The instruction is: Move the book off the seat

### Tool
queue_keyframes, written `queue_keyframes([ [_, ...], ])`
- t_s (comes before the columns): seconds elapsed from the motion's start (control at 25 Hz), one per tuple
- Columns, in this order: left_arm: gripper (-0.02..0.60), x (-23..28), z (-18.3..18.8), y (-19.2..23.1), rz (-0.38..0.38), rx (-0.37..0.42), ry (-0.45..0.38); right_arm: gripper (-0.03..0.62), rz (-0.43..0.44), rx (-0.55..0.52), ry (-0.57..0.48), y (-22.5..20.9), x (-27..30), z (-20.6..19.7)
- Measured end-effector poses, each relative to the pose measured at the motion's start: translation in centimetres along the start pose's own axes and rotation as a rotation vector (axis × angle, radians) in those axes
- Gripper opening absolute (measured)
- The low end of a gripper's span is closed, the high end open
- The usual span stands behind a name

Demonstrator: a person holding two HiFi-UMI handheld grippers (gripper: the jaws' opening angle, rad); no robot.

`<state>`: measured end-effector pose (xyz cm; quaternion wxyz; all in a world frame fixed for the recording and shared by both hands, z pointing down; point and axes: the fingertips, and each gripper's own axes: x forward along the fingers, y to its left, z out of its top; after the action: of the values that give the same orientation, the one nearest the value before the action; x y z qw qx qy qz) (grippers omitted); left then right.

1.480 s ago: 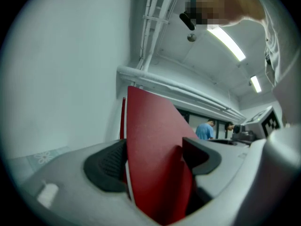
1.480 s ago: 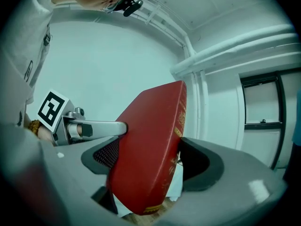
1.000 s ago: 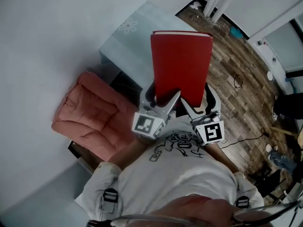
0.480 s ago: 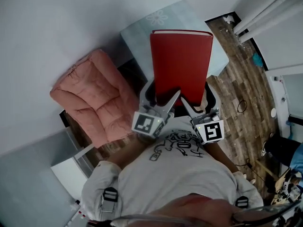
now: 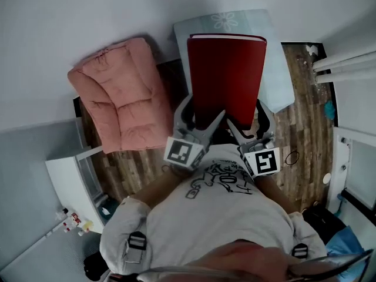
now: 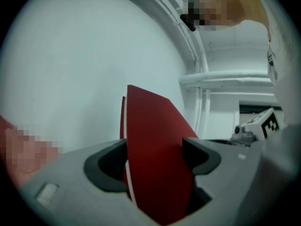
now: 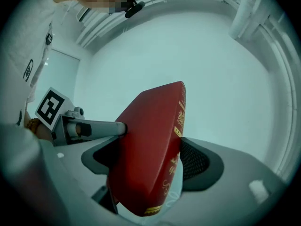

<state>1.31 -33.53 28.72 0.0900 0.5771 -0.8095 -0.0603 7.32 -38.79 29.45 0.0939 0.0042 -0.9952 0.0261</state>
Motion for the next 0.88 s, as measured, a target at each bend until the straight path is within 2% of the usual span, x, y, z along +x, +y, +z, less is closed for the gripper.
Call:
queue_keyframes([
  [0.24, 0.357, 0.2, -0.1, 1.1, 0.134, -0.018, -0.017, 0.399, 0.142, -0.010, -0.001, -0.3, 1.8, -0.7],
  [0.48, 0.357, -0.3, -0.9, 1.8, 0.231, -0.022, -0.029, 0.399, 0.236, -0.011, 0.009, -0.2, 2.8, -1.2],
  [0.6, 0.357, -0.3, -1.1, 2.0, 0.258, -0.009, -0.031, 0.399, 0.267, -0.016, 0.036, -0.3, 3.1, -1.6],
  [0.72, 0.357, -0.2, -1.4, 2.4, 0.282, -0.025, -0.024, 0.399, 0.280, -0.015, 0.018, -0.4, 3.8, -1.5],
  [0.88, 0.357, 0.3, -1.7, 3.5, 0.280, -0.027, -0.015, 0.399, 0.287, -0.022, 0.035, -0.4, 5.0, -2.0],
])
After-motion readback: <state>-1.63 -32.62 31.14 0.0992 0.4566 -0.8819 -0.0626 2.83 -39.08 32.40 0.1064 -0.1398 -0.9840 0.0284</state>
